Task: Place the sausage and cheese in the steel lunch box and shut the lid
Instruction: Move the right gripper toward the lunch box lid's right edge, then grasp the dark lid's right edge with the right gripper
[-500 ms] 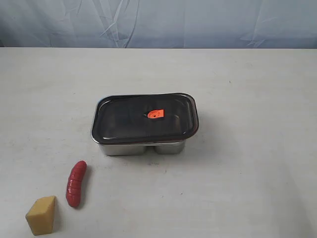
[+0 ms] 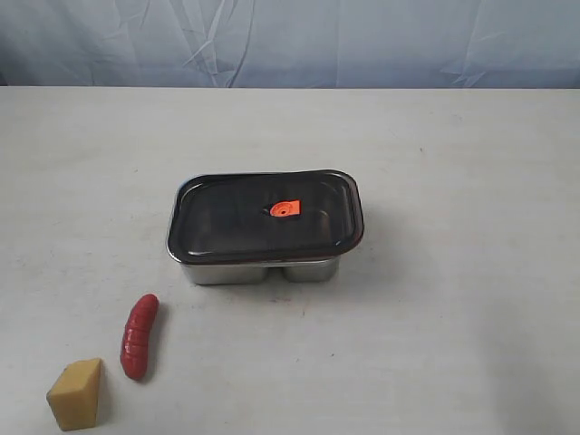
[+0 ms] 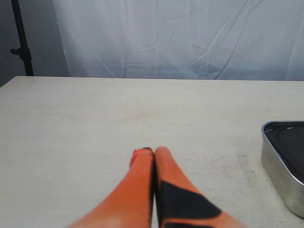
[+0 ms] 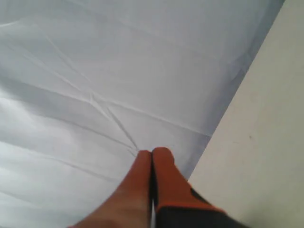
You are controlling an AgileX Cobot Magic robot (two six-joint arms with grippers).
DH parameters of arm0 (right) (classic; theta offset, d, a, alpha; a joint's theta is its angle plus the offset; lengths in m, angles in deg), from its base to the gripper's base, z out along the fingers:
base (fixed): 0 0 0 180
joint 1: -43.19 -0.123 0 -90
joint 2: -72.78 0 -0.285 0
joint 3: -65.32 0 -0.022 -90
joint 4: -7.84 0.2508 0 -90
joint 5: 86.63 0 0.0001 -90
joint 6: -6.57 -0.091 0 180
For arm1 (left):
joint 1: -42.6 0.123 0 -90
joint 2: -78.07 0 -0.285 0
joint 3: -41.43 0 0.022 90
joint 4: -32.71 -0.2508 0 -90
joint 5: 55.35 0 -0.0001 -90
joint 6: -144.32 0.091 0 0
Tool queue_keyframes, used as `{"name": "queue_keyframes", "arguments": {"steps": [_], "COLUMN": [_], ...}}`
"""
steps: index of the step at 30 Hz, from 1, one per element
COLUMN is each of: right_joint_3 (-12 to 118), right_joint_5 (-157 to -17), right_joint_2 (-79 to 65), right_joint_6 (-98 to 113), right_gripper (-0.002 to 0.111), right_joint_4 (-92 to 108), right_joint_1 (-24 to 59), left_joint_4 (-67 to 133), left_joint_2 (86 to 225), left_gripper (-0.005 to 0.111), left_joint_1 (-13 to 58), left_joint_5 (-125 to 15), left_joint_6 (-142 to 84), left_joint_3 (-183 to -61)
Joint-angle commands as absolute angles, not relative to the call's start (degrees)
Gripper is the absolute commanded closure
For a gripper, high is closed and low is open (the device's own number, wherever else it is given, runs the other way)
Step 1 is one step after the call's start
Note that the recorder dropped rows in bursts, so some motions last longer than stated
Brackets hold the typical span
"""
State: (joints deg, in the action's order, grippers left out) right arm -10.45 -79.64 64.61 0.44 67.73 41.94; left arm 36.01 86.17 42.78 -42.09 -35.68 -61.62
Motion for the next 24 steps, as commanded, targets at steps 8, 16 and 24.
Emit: {"name": "queue_keyframes", "arguments": {"steps": [8, 16, 24], "right_joint_3": [13.60, 37.00, 43.39], "right_joint_5": [-60.62, -33.96, -22.89], "right_joint_2": [28.70, -19.61, -46.79], "right_joint_6": [23.62, 50.45, 59.89], "right_gripper": [0.109, 0.102, 0.065], "right_joint_4": [64.70, 78.07, 87.91], "right_joint_1": [41.86, 41.86, 37.73], "left_joint_4": [36.75, 36.75, 36.75], "left_joint_2": [85.86, 85.86, 85.86], "left_gripper": [0.107, 0.107, 0.107], "left_joint_1": [43.02, 43.02, 43.02], "left_joint_5": [-42.49, -42.49, -42.49], "left_joint_6": [-35.68, -35.68, -35.68], "left_joint_3": [-61.35, -61.35, -61.35]}}
